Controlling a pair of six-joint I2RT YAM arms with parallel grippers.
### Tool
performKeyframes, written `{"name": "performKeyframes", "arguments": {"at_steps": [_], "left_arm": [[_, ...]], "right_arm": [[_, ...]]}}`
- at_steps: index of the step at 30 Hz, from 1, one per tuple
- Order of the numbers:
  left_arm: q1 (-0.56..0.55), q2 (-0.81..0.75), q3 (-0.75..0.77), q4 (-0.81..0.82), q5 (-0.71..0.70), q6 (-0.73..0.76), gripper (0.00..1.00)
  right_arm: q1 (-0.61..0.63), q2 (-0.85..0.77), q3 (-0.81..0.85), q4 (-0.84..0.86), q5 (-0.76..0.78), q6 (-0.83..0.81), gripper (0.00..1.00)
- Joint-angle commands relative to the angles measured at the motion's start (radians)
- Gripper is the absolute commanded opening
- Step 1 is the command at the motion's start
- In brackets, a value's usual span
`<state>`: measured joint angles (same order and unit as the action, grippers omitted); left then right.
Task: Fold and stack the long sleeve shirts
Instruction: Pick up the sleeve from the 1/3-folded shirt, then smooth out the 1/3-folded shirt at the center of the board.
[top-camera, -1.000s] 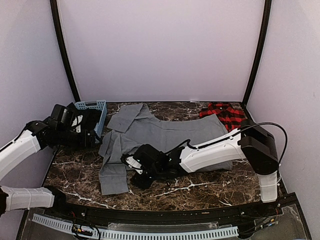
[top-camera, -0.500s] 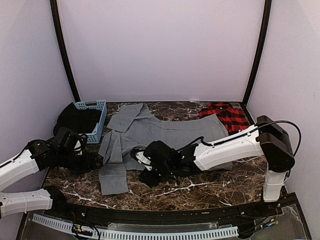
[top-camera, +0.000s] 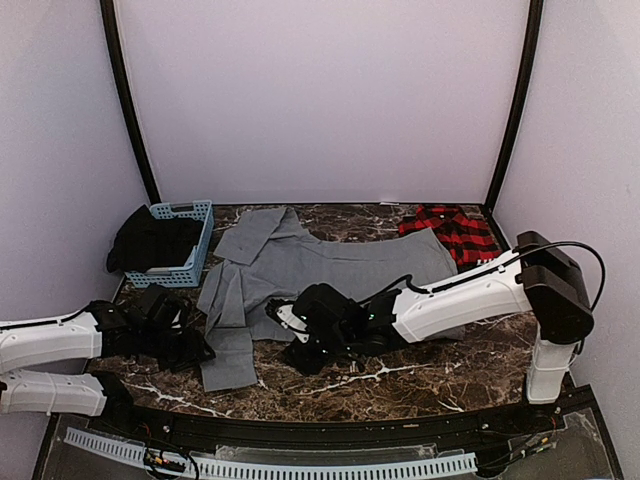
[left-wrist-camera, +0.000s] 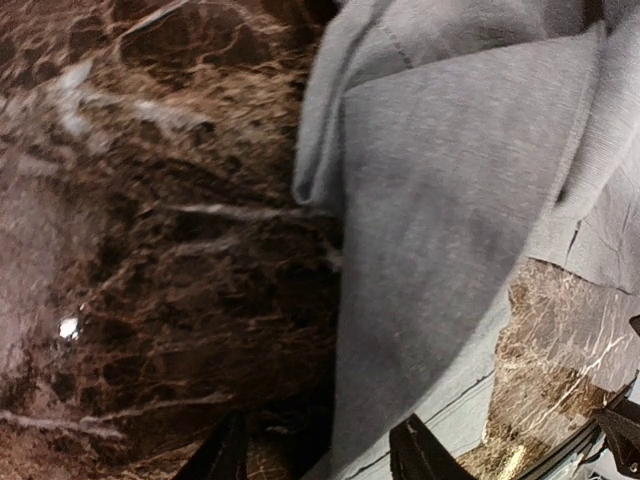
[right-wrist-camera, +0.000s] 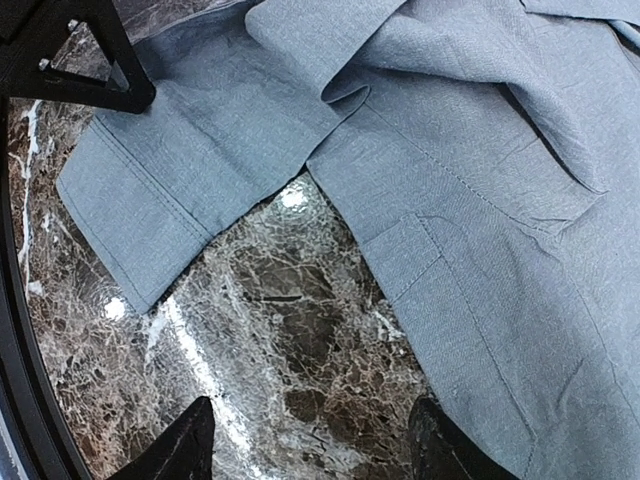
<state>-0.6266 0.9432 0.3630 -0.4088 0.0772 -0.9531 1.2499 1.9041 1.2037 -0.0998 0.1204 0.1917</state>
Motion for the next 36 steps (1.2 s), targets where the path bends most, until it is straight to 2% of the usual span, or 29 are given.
{"name": "performKeyframes", "arguments": {"at_steps": [1,4,7,11,19,24,28,32,36], "left_arm": [[-0.004,-0.002,-0.007,0.117,0.026,0.037,0.41],[-0.004,0.001,-0.002,0.172,0.040,0.072,0.32],[-0.004,0.029,0.027,0.183,0.045,0.093,0.16],[-0.004,0.049,0.113,0.150,0.051,0.125,0.01],[0.010,0.036,0.455,0.010,0.050,0.215,0.00],[0.097,0.146,0.650,0.004,0.124,0.287,0.00],[0.180,0.221,0.666,0.115,0.234,0.274,0.00],[0.201,0.263,0.652,0.260,0.273,0.203,0.00],[0.207,0.310,0.622,0.455,0.357,0.040,0.00]], "right_arm": [[-0.009,-0.028,-0.017,0.032,0.010,-0.002,0.63],[-0.011,-0.033,-0.019,0.019,0.024,0.000,0.63],[-0.012,-0.045,-0.022,-0.001,0.051,-0.003,0.62],[-0.022,-0.071,-0.030,-0.028,0.087,-0.004,0.63],[-0.048,-0.152,-0.036,-0.097,0.143,-0.006,0.63],[-0.069,-0.191,-0.041,-0.122,0.176,-0.013,0.64],[-0.089,-0.211,-0.043,-0.144,0.195,-0.014,0.64],[-0.112,-0.225,-0.048,-0.146,0.194,-0.002,0.64],[-0.130,-0.231,-0.052,-0.150,0.199,0.021,0.65]]}}
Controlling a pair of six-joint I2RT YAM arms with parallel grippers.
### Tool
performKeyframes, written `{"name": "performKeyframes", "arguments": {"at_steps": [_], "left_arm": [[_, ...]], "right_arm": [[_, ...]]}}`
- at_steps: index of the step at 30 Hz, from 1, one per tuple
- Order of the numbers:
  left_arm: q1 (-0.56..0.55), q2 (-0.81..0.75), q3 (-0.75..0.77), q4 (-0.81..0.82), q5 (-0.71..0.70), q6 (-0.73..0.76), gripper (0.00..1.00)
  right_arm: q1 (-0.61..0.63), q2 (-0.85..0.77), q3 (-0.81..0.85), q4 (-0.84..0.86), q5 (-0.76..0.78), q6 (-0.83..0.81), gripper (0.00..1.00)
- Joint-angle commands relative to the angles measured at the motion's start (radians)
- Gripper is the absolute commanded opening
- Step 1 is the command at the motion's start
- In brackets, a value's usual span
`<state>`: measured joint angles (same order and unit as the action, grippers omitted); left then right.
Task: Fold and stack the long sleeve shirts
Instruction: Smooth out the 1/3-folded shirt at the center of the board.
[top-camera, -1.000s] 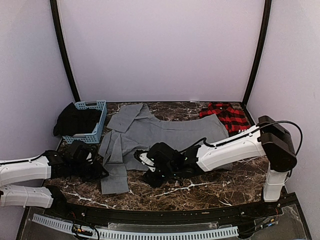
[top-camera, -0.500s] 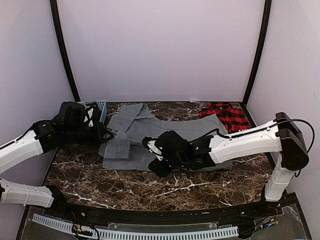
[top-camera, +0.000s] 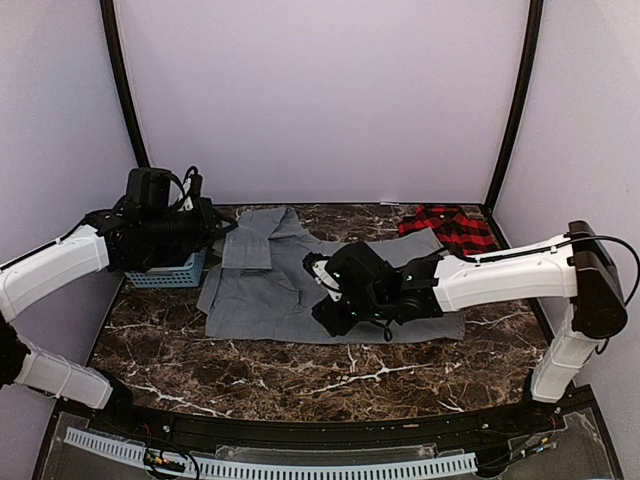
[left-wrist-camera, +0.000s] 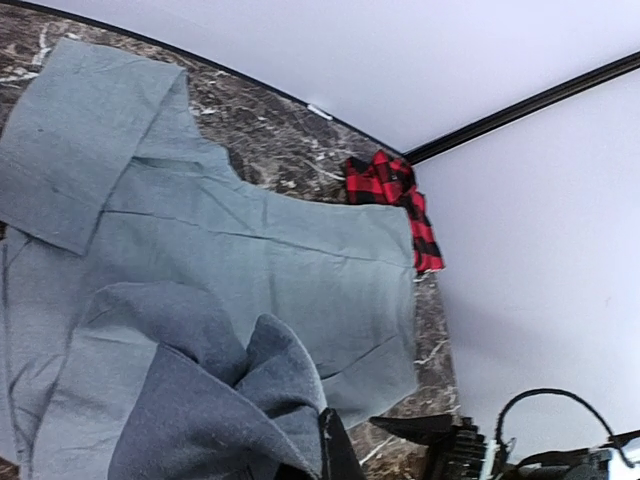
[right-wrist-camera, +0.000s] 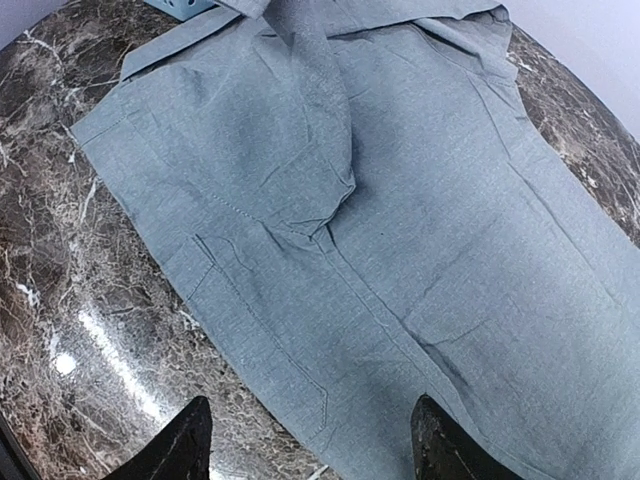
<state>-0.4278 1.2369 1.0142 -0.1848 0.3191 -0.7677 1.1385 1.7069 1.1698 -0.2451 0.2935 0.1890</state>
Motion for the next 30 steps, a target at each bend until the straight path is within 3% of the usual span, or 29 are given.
{"name": "performKeyframes", "arguments": {"at_steps": [1,6,16,23,30], "left_arm": [[0.009,0.035,-0.043,0.313,0.130,-0.175,0.00],[0.009,0.122,-0.056,0.547,0.180,-0.357,0.00],[0.010,0.324,-0.028,0.902,0.124,-0.571,0.00],[0.036,0.390,0.059,0.874,0.123,-0.563,0.00],[0.079,0.360,0.014,0.848,0.049,-0.535,0.00]], "right_arm": [[-0.024,-0.035,-0.021,-0.005,0.026,0.029,0.65],[-0.036,-0.032,-0.035,-0.003,0.038,0.047,0.65],[-0.080,-0.056,-0.069,-0.036,0.046,0.105,0.65],[-0.164,-0.095,-0.134,-0.072,0.038,0.176,0.67],[-0.220,-0.123,-0.174,-0.100,0.030,0.189,0.68]]}}
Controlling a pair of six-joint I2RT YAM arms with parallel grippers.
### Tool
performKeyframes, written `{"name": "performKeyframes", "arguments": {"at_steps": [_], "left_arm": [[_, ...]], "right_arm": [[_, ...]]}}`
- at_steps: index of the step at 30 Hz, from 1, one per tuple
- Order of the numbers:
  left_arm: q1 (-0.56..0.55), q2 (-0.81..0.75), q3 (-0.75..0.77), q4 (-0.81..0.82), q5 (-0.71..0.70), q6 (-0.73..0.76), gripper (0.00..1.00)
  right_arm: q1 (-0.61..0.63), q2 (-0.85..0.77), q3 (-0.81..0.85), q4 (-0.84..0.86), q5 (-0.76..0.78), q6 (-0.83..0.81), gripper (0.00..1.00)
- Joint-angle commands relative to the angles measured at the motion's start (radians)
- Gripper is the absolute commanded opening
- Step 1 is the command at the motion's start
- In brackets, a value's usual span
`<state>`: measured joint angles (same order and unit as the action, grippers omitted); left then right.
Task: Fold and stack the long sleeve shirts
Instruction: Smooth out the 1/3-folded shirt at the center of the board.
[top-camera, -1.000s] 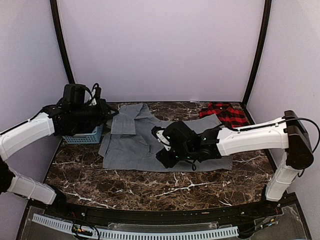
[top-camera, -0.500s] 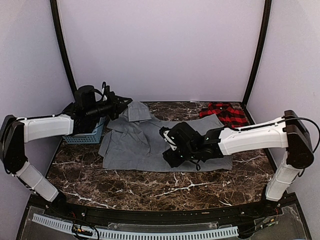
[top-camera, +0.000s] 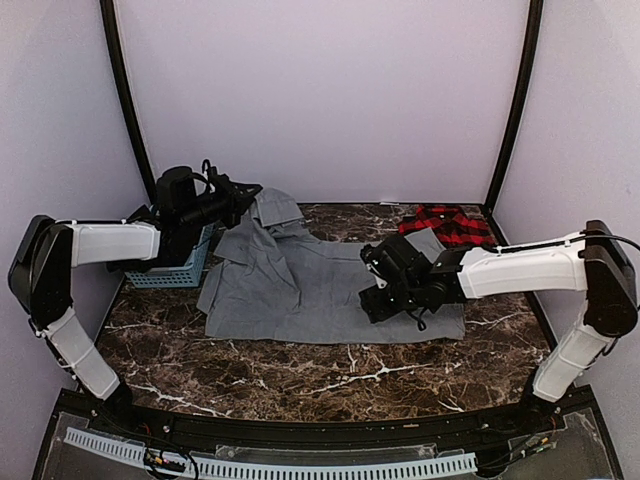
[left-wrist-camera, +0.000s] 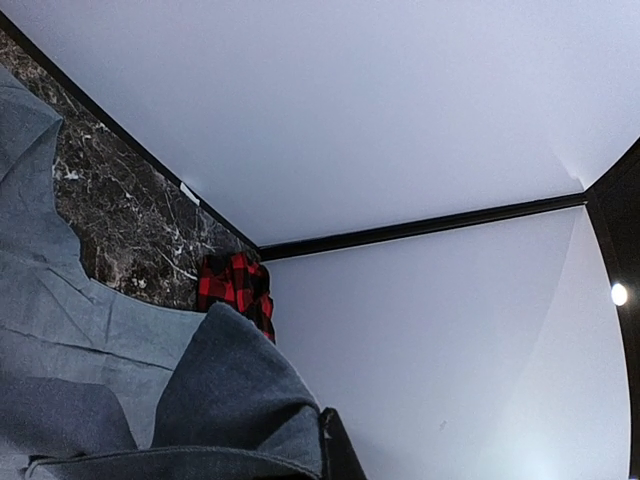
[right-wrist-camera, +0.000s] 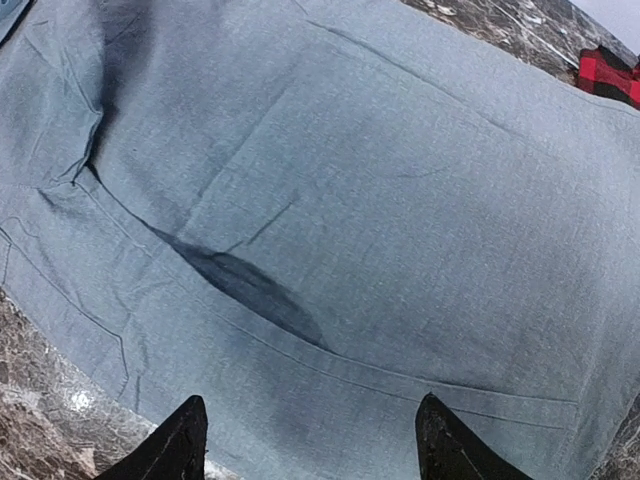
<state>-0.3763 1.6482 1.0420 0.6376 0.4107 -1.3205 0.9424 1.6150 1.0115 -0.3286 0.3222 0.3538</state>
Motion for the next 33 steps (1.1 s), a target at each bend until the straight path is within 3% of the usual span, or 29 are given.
{"name": "performKeyframes", "arguments": {"at_steps": [1,9,17,24,33], "left_arm": [[0.033,-0.057,-0.021,0.023,-0.044,0.021,0.00],[0.116,-0.147,-0.030,-0.037,-0.017,0.073,0.00],[0.130,-0.206,-0.034,-0.111,-0.004,0.134,0.00],[0.129,-0.157,-0.031,-0.120,0.046,0.145,0.00],[0.128,-0.085,-0.044,-0.090,0.104,0.138,0.00]], "right_arm": [[-0.030,-0.035,-0.021,-0.024,0.002,0.021,0.68],[-0.099,-0.099,-0.097,-0.034,-0.062,0.029,0.74],[-0.205,-0.088,-0.181,-0.049,-0.053,0.106,0.74],[-0.255,-0.075,-0.199,-0.046,0.003,0.138,0.73],[-0.369,-0.084,-0.226,0.012,-0.054,0.108,0.69]]}}
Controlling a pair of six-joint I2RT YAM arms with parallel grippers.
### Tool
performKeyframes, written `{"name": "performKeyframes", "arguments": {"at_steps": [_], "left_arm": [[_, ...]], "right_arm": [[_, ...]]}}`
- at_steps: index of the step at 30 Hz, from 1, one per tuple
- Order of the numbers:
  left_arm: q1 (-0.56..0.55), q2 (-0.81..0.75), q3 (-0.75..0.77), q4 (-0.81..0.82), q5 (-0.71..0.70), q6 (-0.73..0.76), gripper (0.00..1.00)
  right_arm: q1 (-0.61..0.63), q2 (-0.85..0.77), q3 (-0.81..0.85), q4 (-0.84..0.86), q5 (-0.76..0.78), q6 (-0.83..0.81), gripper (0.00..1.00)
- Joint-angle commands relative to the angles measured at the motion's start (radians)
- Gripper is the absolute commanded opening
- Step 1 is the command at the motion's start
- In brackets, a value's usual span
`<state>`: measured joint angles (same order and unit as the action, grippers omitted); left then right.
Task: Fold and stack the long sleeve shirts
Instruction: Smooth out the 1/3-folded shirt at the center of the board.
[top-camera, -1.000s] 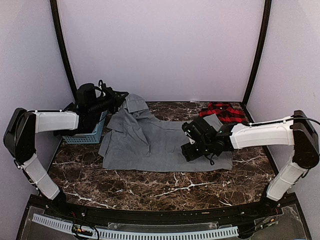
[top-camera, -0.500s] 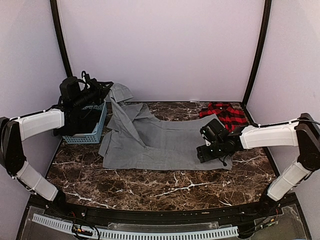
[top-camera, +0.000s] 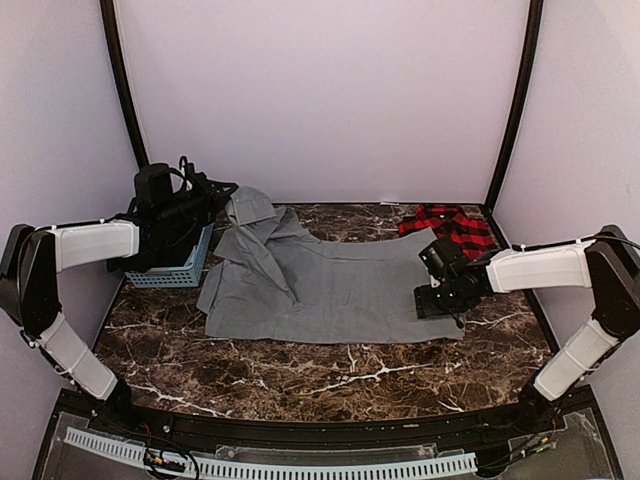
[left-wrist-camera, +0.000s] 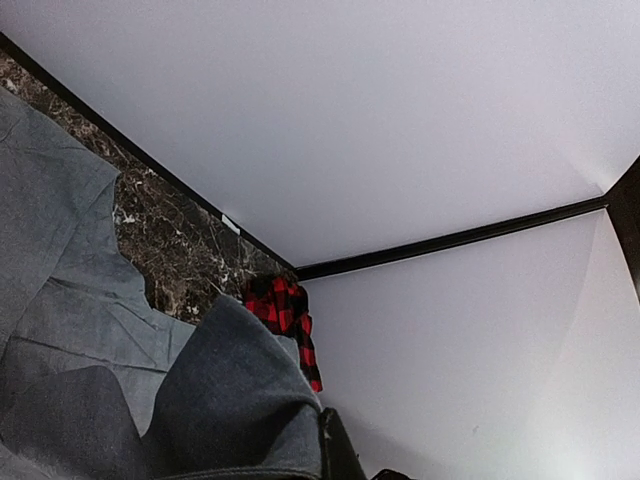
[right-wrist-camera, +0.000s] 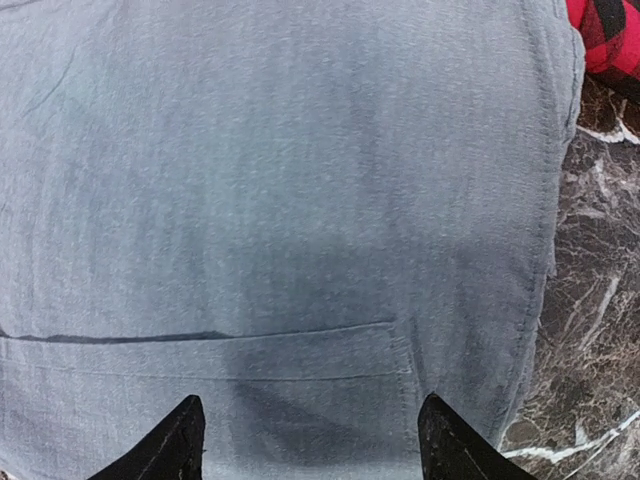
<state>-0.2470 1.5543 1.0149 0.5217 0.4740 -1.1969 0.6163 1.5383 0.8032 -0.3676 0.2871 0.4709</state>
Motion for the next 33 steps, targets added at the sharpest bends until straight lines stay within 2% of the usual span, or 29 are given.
{"name": "performKeyframes", "arguments": {"at_steps": [1,6,9,20,28,33], "left_arm": [[-0.001,0.015,-0.018,0.027,0.046,0.014,0.00],[-0.003,0.031,-0.018,0.034,0.055,0.016,0.00],[-0.003,0.034,-0.018,0.034,0.059,0.019,0.00],[-0.003,0.041,-0.018,0.040,0.067,0.018,0.00],[-0.003,0.038,-0.018,0.038,0.067,0.018,0.00],[-0.003,0.038,-0.013,0.030,0.065,0.026,0.00]], "right_arm": [[-0.056,-0.010,-0.020,0.058,-0.030,-0.014,0.69],[-0.121,-0.005,-0.043,0.109,-0.096,-0.041,0.66],[-0.147,0.002,-0.055,0.142,-0.146,-0.053,0.61],[-0.164,0.019,-0.079,0.173,-0.188,-0.068,0.27],[-0.172,0.001,-0.088,0.159,-0.166,-0.066,0.08],[-0.175,-0.041,-0.083,0.124,-0.120,-0.065,0.01]]}}
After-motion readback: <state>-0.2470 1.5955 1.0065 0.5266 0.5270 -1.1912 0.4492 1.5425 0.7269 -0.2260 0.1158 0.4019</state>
